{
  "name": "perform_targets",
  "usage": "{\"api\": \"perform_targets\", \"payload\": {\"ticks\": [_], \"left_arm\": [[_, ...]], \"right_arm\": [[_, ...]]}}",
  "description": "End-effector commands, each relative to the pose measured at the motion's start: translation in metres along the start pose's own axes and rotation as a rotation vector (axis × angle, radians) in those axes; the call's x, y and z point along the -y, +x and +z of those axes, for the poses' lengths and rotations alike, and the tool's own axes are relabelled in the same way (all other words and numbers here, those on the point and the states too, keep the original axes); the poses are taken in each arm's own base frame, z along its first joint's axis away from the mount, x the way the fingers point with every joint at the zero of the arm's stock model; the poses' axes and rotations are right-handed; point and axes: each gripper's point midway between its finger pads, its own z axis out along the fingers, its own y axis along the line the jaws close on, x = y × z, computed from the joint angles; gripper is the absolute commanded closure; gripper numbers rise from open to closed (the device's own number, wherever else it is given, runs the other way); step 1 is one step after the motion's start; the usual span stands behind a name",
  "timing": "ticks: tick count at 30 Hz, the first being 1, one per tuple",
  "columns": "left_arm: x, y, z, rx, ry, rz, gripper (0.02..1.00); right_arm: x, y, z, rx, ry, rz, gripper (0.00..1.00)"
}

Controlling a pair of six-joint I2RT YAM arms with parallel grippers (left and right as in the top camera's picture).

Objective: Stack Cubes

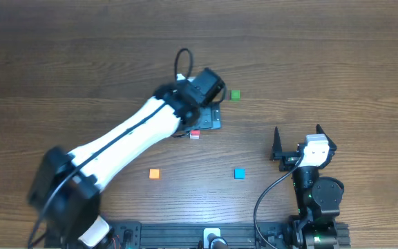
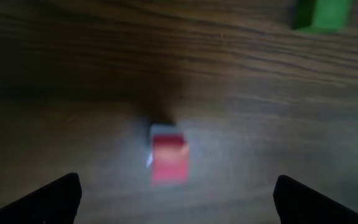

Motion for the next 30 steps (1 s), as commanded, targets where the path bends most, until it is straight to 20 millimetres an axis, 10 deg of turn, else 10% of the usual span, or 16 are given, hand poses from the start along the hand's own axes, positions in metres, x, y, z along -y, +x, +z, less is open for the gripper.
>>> {"api": "perform_targets", "payload": {"ticks": [1, 7, 13, 30], "left_arm": [[-0.021, -0.001, -0.046, 0.102, -0.014, 0.012, 0.018], [-0.054, 0.029, -0.063, 0.149, -0.008, 0.015, 0.018], [-0.103, 0.086, -0.019, 0.067, -0.051, 0.026, 0.018], [-0.119, 0.131, 0.045, -0.109, -0.097, 0.041, 0.093]], "right_arm": [[0.000, 0.002, 0.000, 0.003, -0.001, 0.000, 0.009], [0.000, 0.002, 0.000, 0.003, -0.001, 0.000, 0.007], [0.000, 0.002, 0.000, 0.004, -0.001, 0.000, 0.009], [0.000, 0.002, 0.000, 0.003, -0.001, 0.000, 0.007]]}}
